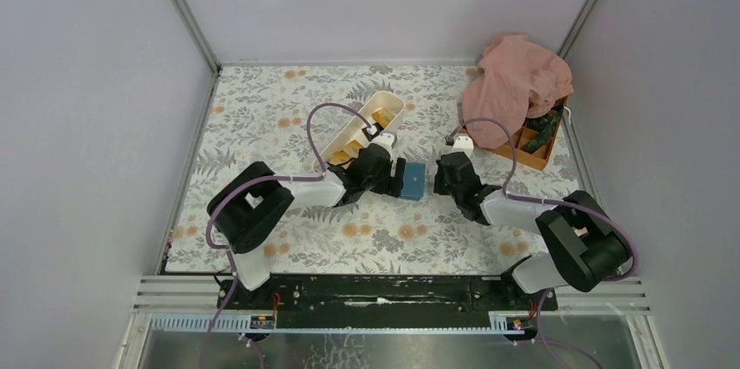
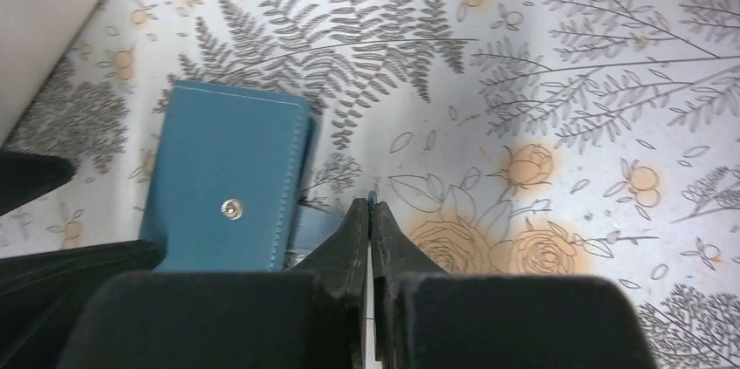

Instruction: Take the credit cards out of the card holder

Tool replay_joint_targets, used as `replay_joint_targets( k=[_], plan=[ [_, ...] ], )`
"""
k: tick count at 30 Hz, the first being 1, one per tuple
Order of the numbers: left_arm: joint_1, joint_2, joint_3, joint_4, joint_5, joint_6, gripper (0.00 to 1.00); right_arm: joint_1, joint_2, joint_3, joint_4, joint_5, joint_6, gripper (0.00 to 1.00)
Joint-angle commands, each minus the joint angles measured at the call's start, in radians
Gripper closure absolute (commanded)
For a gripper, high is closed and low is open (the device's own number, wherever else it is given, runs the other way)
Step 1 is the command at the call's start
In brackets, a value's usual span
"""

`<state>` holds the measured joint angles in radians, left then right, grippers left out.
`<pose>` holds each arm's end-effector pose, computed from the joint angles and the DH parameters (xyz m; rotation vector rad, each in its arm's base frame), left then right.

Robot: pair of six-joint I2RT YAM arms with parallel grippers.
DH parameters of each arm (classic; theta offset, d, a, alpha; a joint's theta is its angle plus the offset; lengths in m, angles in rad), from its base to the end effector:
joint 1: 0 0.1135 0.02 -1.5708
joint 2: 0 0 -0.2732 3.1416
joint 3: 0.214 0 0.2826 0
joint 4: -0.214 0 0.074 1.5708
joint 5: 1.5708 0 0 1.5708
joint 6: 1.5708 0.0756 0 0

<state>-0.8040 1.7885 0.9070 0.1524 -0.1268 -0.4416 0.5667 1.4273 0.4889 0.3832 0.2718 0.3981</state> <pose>0.2928 -0.2901 0.1061 0.3567 2.3164 -0.4909 0.2786 0.1532 0.1192 -0.0177 2.1166 0.2892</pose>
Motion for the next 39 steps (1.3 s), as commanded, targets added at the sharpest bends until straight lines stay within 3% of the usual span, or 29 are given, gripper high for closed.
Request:
replay_joint_targets(
  k=[1, 10, 14, 16, 18, 26, 34, 36, 39],
  plan=[
    [0.008, -0.034, -0.001, 0.013, -0.019, -0.012, 0.14, -0.006, 0.027, 0.045, -0.087, 0.142, 0.025, 1.00],
    [0.008, -0.146, -0.095, 0.109, -0.098, -0.008, 0.14, -0.007, -0.023, 0.021, -0.093, 0.225, 0.045, 0.95],
    [0.008, -0.162, -0.106, 0.122, -0.099, -0.008, 0.14, -0.007, -0.024, 0.018, -0.090, 0.248, 0.048, 0.78],
    [0.008, -0.164, -0.109, 0.128, -0.099, -0.009, 0.14, -0.007, -0.031, 0.012, -0.085, 0.260, 0.051, 0.61],
    [0.007, -0.168, -0.113, 0.129, -0.101, -0.009, 0.14, -0.008, -0.038, 0.010, -0.086, 0.274, 0.053, 0.59],
    [0.008, -0.174, -0.119, 0.136, -0.114, -0.007, 0.14, -0.008, -0.095, -0.021, -0.065, 0.310, 0.049, 0.59],
    [0.008, -0.176, -0.127, 0.149, -0.127, -0.013, 0.14, -0.008, -0.247, -0.135, 0.098, 0.247, -0.008, 0.59],
    [0.008, -0.172, -0.128, 0.151, -0.131, -0.013, 0.14, -0.006, -0.280, -0.163, 0.142, 0.212, -0.028, 0.65],
    [0.008, -0.166, -0.119, 0.140, -0.128, -0.012, 0.14, 0.007, -0.288, -0.173, 0.186, 0.140, -0.059, 0.86]
  ],
)
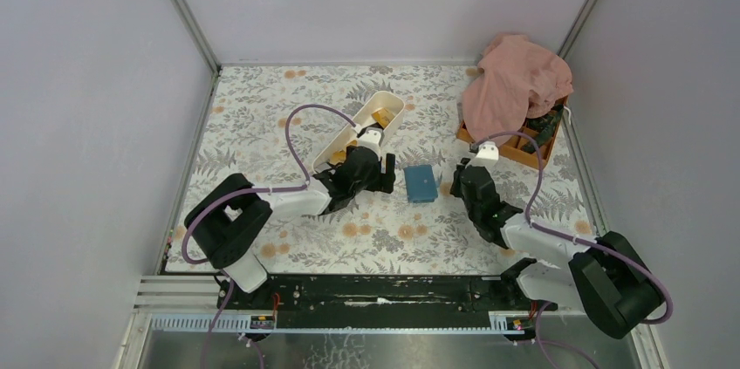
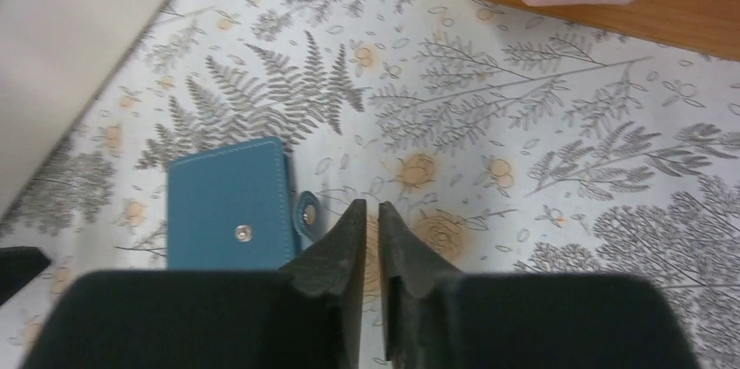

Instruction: Take the credit cards out of the card holder

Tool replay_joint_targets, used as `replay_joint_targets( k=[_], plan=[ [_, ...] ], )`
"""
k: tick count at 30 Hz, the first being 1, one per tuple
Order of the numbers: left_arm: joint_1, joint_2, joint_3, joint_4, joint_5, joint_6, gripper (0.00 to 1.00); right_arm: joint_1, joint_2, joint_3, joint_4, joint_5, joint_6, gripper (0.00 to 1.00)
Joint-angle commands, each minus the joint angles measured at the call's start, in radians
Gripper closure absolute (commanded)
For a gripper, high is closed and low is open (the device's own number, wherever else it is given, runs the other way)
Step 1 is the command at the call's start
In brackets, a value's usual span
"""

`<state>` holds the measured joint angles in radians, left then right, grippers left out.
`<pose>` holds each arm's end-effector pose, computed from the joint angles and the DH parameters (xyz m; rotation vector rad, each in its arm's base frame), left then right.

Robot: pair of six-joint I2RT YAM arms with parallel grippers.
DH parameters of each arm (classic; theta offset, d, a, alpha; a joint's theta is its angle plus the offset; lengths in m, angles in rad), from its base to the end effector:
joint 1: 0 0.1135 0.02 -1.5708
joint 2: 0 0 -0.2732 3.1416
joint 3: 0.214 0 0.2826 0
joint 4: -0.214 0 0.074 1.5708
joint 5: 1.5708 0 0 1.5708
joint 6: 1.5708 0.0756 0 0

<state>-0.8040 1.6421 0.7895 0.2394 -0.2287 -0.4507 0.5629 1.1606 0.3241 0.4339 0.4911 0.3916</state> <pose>0.2809 -0.2669 0.1326 0.2575 2.1888 -0.4658 0.2474 0.1140 0.1441 0.1511 1.9207 0.1540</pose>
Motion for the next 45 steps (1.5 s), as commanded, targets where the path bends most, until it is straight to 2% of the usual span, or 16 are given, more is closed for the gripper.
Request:
replay_joint_targets(
  k=[1, 2, 3, 6, 14, 17, 21, 26, 38, 45],
  plan=[
    [0.008, -0.019, -0.002, 0.054, -0.021, -0.003, 0.14, 0.029, -0.010, -0.002, 0.144, -0.083, -0.066, 0.93],
    [0.008, -0.017, -0.002, 0.054, -0.018, -0.003, 0.14, 0.050, 0.008, 0.009, 0.150, -0.079, -0.086, 0.98],
    [0.008, -0.015, 0.000, 0.054, -0.015, -0.003, 0.14, 0.073, 0.031, 0.024, 0.149, -0.070, -0.112, 1.00],
    [0.008, -0.007, 0.003, 0.053, -0.009, -0.004, 0.14, 0.118, 0.100, 0.061, 0.148, -0.082, -0.147, 1.00],
    [0.008, 0.004, 0.009, 0.048, -0.001, -0.004, 0.14, 0.119, 0.216, 0.132, 0.102, -0.129, -0.109, 1.00],
    [0.007, 0.004, 0.011, 0.044, -0.001, -0.003, 0.14, 0.111, 0.224, 0.137, 0.090, -0.130, -0.092, 0.99],
    [0.008, 0.006, 0.013, 0.043, -0.001, -0.002, 0.14, 0.067, 0.224, 0.134, 0.069, -0.154, -0.045, 0.89],
    [0.008, 0.010, 0.019, 0.037, 0.003, -0.002, 0.14, -0.001, 0.235, 0.133, 0.044, -0.206, 0.009, 0.90],
    [0.008, 0.006, 0.019, 0.031, 0.005, -0.003, 0.14, -0.012, 0.306, 0.180, -0.003, -0.263, 0.011, 0.89],
    [0.008, 0.000, 0.020, 0.030, 0.006, -0.003, 0.14, -0.012, 0.299, 0.171, 0.037, -0.337, 0.003, 0.91]
  ],
)
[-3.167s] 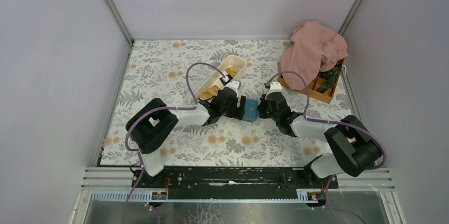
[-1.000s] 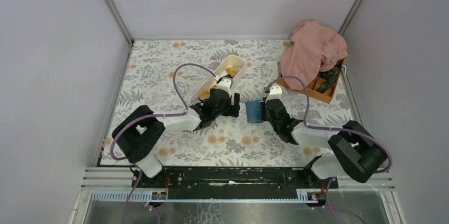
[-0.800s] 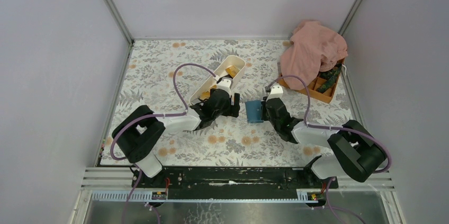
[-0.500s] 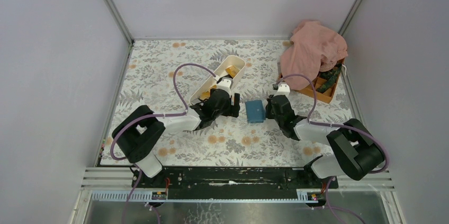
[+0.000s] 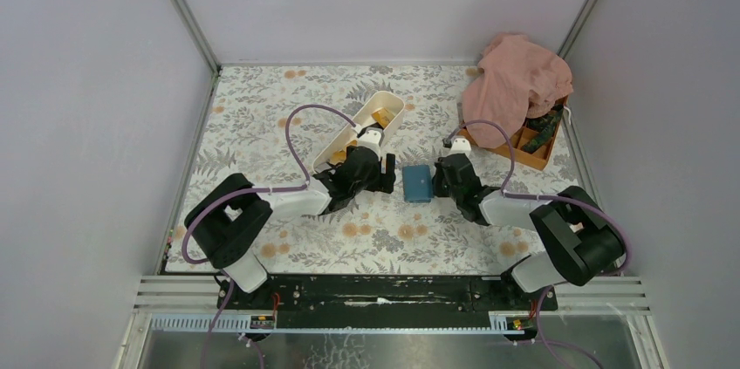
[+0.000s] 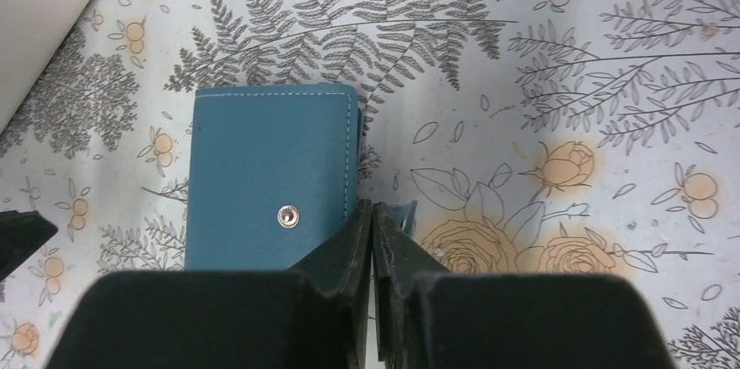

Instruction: Take the credit cards out of the card holder

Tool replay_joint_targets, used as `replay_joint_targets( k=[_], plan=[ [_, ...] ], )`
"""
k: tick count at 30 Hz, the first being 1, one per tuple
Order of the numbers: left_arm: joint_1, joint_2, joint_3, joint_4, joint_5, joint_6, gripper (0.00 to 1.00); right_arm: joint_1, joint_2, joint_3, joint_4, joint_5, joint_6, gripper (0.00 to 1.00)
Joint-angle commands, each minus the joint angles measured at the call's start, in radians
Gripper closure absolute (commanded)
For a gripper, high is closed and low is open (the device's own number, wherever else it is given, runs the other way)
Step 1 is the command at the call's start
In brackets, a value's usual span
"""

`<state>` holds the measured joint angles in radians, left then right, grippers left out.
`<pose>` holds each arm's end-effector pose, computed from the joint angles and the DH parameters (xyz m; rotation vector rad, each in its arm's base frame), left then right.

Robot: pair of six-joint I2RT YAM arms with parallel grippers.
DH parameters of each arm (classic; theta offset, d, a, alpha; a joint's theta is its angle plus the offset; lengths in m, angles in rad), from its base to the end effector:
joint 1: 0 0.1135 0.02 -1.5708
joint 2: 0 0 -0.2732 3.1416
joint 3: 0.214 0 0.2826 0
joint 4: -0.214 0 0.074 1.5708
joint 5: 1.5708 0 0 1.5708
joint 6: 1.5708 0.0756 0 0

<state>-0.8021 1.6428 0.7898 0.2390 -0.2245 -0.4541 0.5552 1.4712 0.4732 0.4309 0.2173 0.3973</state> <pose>0.2813 -0.2666 0.1324 0.2545 2.1915 -0.4702 0.2785 0.1536 0.1064 -0.0410 2.1405 0.3304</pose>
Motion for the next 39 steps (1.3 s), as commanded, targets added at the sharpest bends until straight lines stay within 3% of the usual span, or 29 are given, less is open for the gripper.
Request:
replay_joint_targets(
  k=[1, 14, 20, 31, 39],
  plan=[
    [0.006, 0.000, 0.019, 0.030, 0.002, 0.000, 0.14, -0.005, -0.020, 0.014, 0.054, -0.077, -0.004, 0.91],
    [0.006, -0.006, 0.019, 0.028, 0.000, -0.001, 0.14, -0.004, -0.077, -0.045, 0.191, -0.218, -0.024, 0.92],
    [0.006, -0.089, -0.040, 0.084, -0.047, -0.003, 0.14, -0.003, -0.064, -0.041, 0.247, -0.312, -0.011, 0.86],
    [0.006, -0.311, -0.170, 0.164, -0.202, -0.001, 0.14, 0.094, 0.018, 0.083, 0.188, -0.345, -0.027, 0.79],
    [0.005, -0.336, -0.179, 0.166, -0.228, 0.001, 0.14, 0.134, 0.113, 0.172, 0.180, -0.332, -0.006, 0.79]
  ],
)
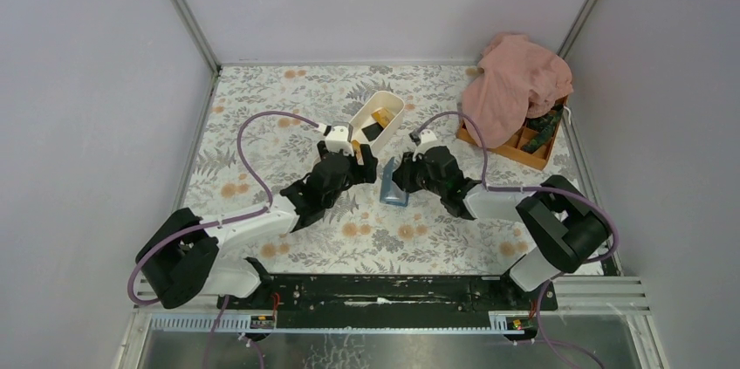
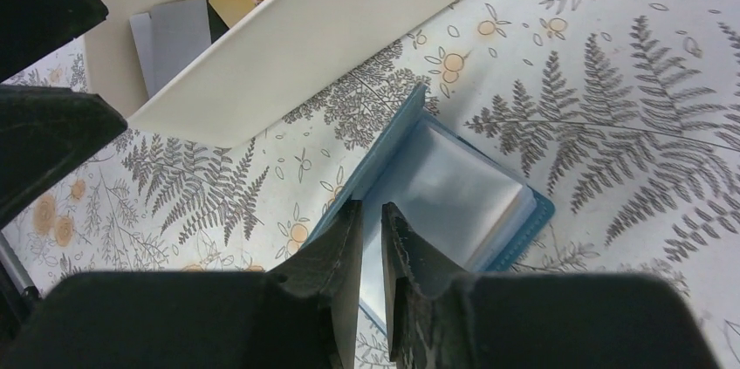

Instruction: Take the credit cards out of the card holder

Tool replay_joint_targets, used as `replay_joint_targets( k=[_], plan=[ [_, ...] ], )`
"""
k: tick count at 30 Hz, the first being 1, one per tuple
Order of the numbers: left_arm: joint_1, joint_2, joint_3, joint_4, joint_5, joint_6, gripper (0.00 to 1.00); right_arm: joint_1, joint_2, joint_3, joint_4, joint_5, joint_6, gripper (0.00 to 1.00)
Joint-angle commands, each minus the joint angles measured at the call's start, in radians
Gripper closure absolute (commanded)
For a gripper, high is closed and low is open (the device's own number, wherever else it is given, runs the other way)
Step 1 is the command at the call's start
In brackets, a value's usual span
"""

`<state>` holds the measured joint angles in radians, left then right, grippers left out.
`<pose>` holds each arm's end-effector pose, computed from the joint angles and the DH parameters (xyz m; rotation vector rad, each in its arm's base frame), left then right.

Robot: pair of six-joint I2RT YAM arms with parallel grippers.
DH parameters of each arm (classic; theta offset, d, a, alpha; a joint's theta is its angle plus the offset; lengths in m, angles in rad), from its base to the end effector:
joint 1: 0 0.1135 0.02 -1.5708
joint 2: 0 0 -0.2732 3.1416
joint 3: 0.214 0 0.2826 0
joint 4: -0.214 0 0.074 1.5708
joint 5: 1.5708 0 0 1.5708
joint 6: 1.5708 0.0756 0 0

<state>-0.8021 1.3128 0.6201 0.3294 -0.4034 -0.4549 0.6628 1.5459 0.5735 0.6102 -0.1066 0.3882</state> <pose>0.2544 -0.2204 0.1965 0.0647 1.9294 -0.4589 0.2771 0.2265 0.1394 -0.3493 1.9856 0.7908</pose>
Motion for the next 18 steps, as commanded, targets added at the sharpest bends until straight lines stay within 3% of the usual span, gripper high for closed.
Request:
replay_joint_targets(
  k=[1, 10, 18],
  plan=[
    [0.005, -0.004, -0.010, 0.074, -0.051, 0.002, 0.14, 0.035, 0.054, 0.086, -0.004, -0.007, 0.004, 0.79],
    [0.005, -0.025, -0.022, 0.078, -0.076, -0.001, 0.14, 0.089, 0.181, 0.170, -0.024, -0.004, 0.003, 0.78],
    [0.004, -0.073, -0.070, 0.123, -0.132, -0.020, 0.14, 0.093, 0.233, 0.144, -0.027, 0.004, 0.022, 0.78]
  ],
)
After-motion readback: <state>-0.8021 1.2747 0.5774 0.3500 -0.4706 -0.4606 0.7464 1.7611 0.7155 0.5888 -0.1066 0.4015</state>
